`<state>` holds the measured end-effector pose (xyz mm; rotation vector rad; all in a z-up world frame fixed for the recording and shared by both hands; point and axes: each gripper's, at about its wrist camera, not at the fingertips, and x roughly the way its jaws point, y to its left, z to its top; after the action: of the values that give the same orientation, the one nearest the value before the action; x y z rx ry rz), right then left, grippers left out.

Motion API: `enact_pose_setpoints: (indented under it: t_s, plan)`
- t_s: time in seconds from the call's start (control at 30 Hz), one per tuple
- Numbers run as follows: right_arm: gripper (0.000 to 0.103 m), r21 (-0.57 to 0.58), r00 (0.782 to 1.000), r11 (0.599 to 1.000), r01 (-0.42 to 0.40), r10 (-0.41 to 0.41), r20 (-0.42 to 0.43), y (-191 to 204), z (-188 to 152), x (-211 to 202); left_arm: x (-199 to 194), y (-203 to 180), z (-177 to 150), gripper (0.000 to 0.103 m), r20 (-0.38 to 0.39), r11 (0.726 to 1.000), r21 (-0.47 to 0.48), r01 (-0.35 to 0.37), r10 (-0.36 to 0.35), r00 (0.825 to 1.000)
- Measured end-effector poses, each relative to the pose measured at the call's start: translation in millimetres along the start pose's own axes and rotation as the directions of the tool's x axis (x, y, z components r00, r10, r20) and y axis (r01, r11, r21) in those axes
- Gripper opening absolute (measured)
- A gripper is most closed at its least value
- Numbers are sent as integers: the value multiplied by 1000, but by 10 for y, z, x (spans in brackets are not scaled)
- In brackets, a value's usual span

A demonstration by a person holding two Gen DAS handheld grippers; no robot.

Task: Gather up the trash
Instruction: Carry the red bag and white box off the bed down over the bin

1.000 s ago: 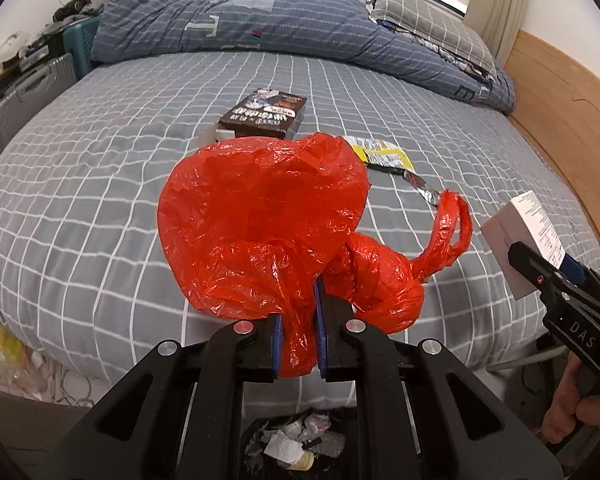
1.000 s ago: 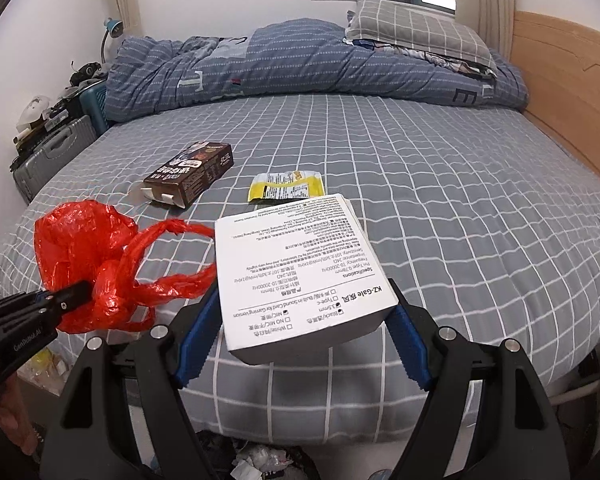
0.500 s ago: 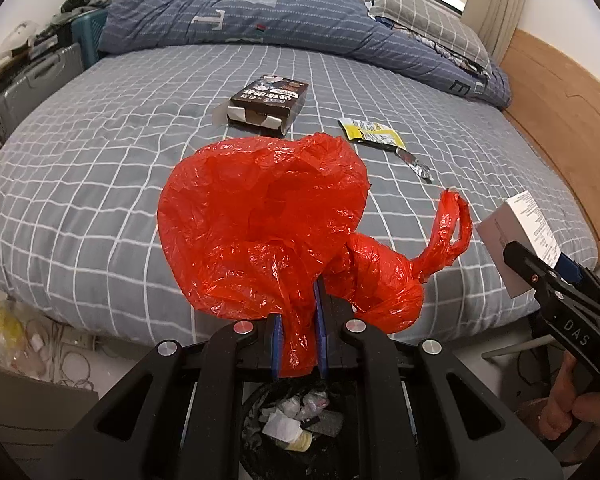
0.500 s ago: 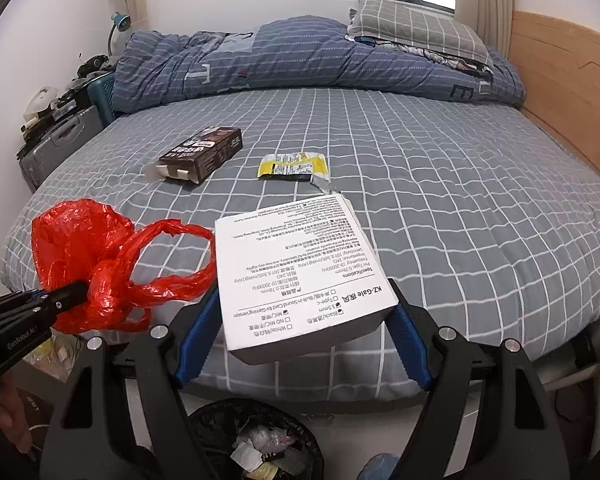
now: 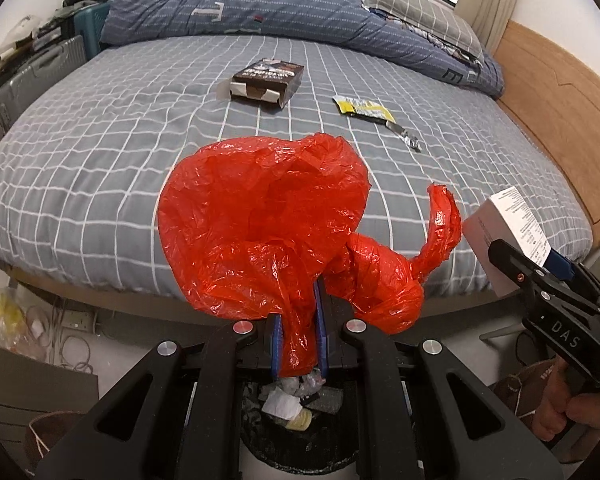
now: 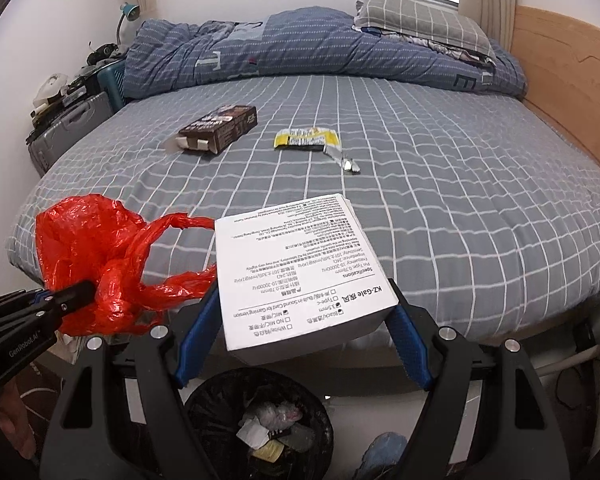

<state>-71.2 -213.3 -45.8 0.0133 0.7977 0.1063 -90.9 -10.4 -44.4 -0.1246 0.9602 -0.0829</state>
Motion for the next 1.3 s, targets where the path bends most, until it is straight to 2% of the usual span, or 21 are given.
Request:
enact_pose_setpoints:
  t_s: [0.77, 1.07, 1.3]
  plan:
    - [74, -17, 997, 1000, 6, -7, -81, 140, -573, -150, -8, 42, -574, 12, -83, 1000, 9, -27, 28, 996]
    - [74, -3, 992, 1000, 18, -19, -122, 127, -776, -160, 56, 101, -856, 12, -153, 999, -4, -52, 51, 987]
    - [74, 20, 981, 999, 34, -30, -192, 122, -944, -68, 167, 115, -1065, 12, -200, 997, -6, -74, 72, 977]
